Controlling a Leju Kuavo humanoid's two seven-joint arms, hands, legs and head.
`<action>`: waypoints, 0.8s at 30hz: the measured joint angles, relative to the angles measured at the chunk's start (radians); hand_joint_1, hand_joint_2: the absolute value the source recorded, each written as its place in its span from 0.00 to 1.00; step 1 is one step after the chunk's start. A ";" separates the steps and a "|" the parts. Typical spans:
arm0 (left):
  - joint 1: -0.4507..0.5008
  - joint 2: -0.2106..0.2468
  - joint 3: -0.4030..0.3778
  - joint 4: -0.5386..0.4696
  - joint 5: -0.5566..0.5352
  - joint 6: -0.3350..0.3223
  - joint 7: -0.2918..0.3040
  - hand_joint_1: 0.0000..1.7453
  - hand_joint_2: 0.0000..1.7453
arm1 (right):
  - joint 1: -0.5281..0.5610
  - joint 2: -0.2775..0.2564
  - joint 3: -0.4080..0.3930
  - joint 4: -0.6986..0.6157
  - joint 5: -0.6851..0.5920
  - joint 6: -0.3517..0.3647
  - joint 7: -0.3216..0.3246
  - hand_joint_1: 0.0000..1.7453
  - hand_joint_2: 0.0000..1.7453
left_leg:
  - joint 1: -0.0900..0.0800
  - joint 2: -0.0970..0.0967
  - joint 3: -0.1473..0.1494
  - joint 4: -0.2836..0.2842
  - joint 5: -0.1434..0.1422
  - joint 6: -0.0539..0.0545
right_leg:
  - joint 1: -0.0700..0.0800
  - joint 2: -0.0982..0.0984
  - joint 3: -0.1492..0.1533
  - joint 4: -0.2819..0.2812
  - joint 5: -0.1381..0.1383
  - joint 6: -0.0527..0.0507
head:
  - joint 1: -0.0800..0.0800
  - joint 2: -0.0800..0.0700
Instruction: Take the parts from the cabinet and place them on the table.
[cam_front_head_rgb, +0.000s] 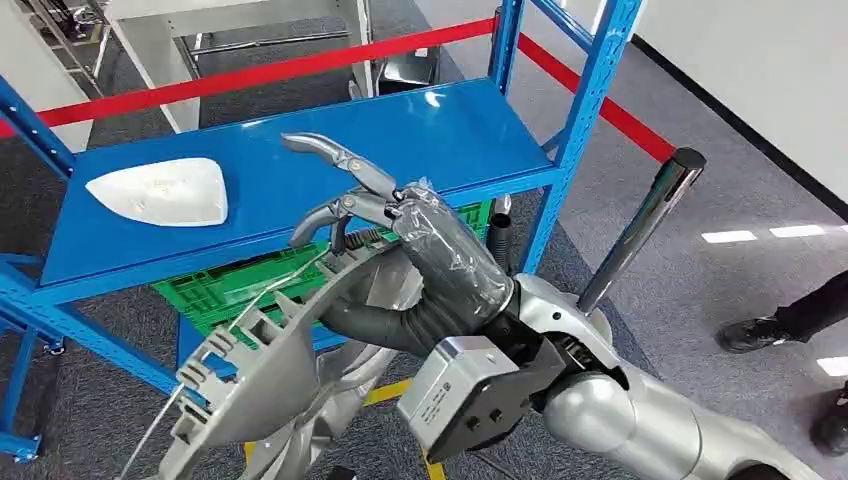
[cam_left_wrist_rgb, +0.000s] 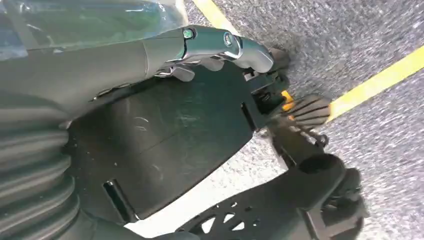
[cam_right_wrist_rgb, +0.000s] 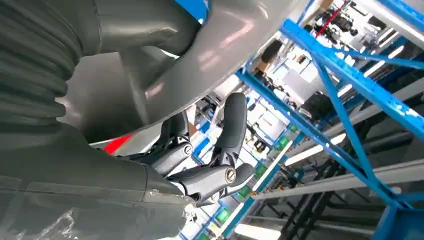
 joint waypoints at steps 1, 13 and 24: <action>0.000 0.000 0.000 0.000 0.000 0.000 0.000 0.00 1.00 | 0.001 -0.001 0.002 0.000 0.000 0.000 0.000 1.00 1.00 | 0.000 0.001 -0.016 0.004 0.011 -0.001 | 0.000 0.000 -0.010 0.062 -0.016 0.003 | 0.001 0.000; -0.016 0.005 0.005 0.000 -0.001 0.006 -0.006 0.00 1.00 | 0.000 0.000 0.003 -0.001 0.001 -0.003 0.006 1.00 1.00 | 0.002 -0.004 -0.140 0.100 -0.006 -0.058 | -0.006 -0.008 0.181 -0.208 0.078 -0.050 | -0.001 0.000; -0.001 0.009 0.004 0.000 0.002 0.005 -0.005 0.00 1.00 | 0.003 0.000 0.004 -0.002 0.003 -0.003 0.011 1.00 1.00 | -0.008 -0.009 0.075 0.009 -0.084 -0.031 | 0.004 -0.005 0.058 -0.201 0.189 -0.033 | -0.014 0.000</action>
